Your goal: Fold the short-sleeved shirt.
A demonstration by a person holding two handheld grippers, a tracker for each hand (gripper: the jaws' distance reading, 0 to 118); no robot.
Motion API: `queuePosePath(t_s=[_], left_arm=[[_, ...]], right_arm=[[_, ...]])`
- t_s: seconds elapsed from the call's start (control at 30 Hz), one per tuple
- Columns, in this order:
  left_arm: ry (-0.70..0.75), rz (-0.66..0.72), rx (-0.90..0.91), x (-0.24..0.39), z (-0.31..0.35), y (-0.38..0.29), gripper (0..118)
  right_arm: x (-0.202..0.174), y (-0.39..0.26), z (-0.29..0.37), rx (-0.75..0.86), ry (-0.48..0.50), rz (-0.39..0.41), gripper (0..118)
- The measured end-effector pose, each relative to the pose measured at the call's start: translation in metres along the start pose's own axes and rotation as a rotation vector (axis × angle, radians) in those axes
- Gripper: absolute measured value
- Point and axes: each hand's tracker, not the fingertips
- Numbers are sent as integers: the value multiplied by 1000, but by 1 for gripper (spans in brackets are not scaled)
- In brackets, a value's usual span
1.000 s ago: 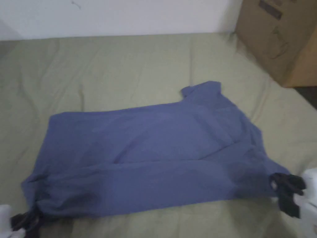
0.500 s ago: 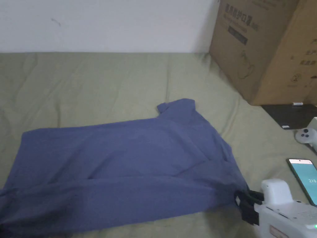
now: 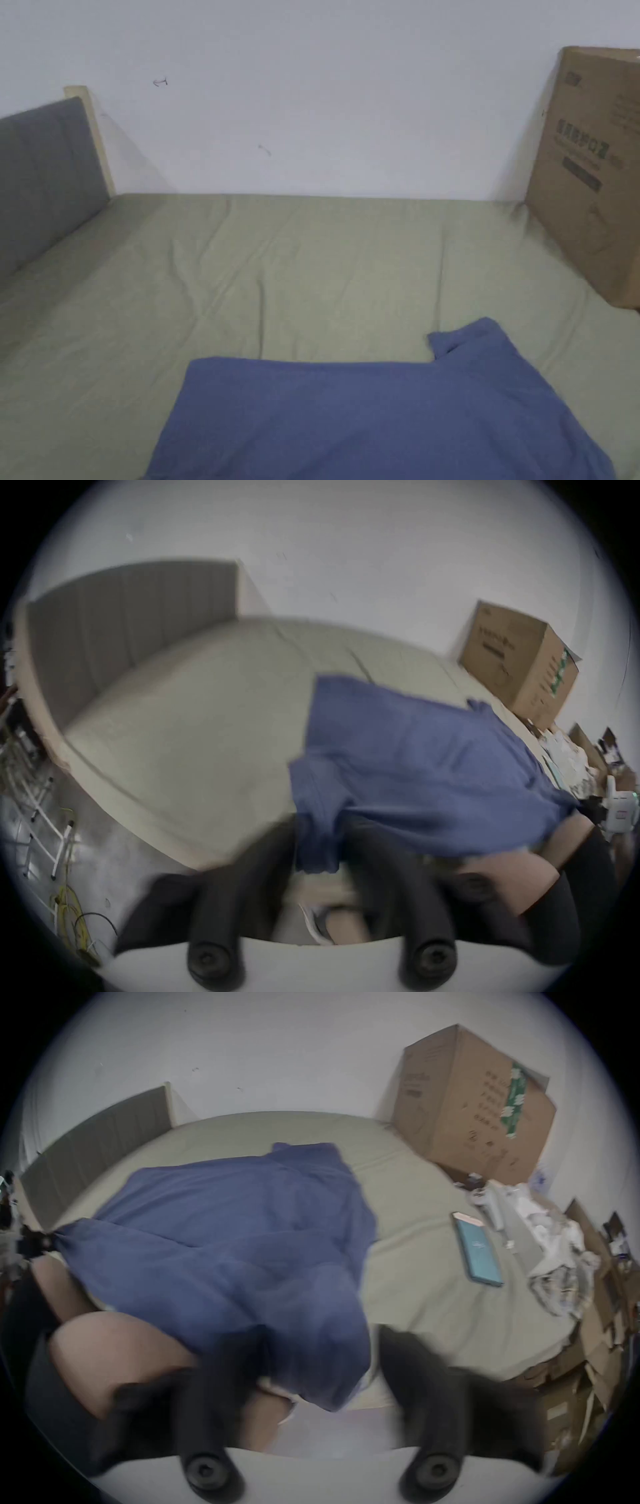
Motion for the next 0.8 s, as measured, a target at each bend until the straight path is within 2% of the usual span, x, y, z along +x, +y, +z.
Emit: queuePosePath(t_s=[0.03,0.13,0.2,0.23,0.27,0.3,0.33,0.37,0.4,0.43,0.5,0.57,0.63,0.67,0.7,0.73,0.77,0.8], left_arm=[[71,-12,127,5,14,-1,118],[-2,27,276,5,28,16,117],[25,-39,218,15,15,41,118],[21,-69,214,17,10,56,116],[14,-80,224,19,3,72,112],[-2,-90,240,23,-6,85,98],[-28,-104,247,26,-19,100,47],[-8,-128,224,31,-37,118,0],[31,-149,198,35,-55,133,0],[17,-131,221,32,-75,143,0],[-31,-120,145,31,-124,168,0],[-45,-78,89,29,-170,189,0],[-81,-39,-45,25,-227,199,0],[-70,-16,-101,25,-245,203,4],[-58,-13,-176,23,-269,203,26],[-38,-11,-241,24,-288,202,76],[-8,-8,-247,22,-300,200,104],[-34,4,-287,22,-313,198,113]], right_arm=[[2,2,1,18,-30,0,108],[5,21,16,155,-50,-85,108],[3,45,25,252,-54,-117,107],[3,59,27,284,-30,-105,103],[1,73,27,332,-15,-86,91],[-2,88,25,374,-21,-61,62],[-5,104,19,387,-37,-47,0],[-10,118,10,404,-53,17,0],[-6,132,2,411,-32,-42,0],[-3,150,-8,408,52,-52,0],[-8,175,-31,399,-2,-23,0],[-9,197,-56,380,26,1,0],[-12,214,-80,362,34,12,0],[-14,221,-91,348,42,25,0],[-16,226,-100,337,51,34,0],[-20,229,-106,332,57,33,0],[-21,232,-112,327,77,32,0],[-22,234,-117,317,91,33,0]])
